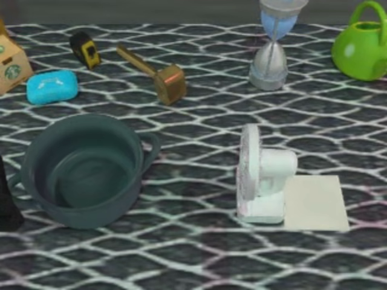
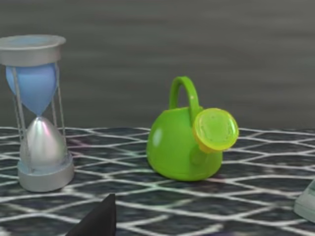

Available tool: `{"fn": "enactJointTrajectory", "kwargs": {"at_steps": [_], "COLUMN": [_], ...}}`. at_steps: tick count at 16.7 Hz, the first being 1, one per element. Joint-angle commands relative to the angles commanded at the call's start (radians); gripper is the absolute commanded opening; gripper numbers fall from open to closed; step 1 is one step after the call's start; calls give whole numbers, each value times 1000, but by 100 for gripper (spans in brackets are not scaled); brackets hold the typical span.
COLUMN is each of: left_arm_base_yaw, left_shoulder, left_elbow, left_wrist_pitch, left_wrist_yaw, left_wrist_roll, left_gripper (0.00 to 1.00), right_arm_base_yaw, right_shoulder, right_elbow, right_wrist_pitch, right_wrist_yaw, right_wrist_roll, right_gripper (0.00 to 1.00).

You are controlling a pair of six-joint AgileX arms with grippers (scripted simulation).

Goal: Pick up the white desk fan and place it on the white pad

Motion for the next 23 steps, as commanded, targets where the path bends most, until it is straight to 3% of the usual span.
{"fn": "enactJointTrajectory", "kwargs": {"at_steps": [4, 9, 23], "left_arm_base_yaw": [0, 0, 0], "left_shoulder": [0, 0, 0], "left_elbow": [0, 0, 0], "left_wrist_pitch": [0, 0, 0], "left_wrist_yaw": [0, 0, 0], "left_wrist_roll": [0, 0, 0], "left_gripper": [100, 100, 100], "right_arm_base_yaw": [13, 107, 527], "right_shoulder": [31, 293, 1724], "right_elbow": [30, 288, 1711], "right_wrist_pitch": [-30, -260, -1243], "right_wrist_yaw": [0, 2, 2], "right_wrist_roll": [12, 107, 570], "right_gripper": [100, 100, 100]}}
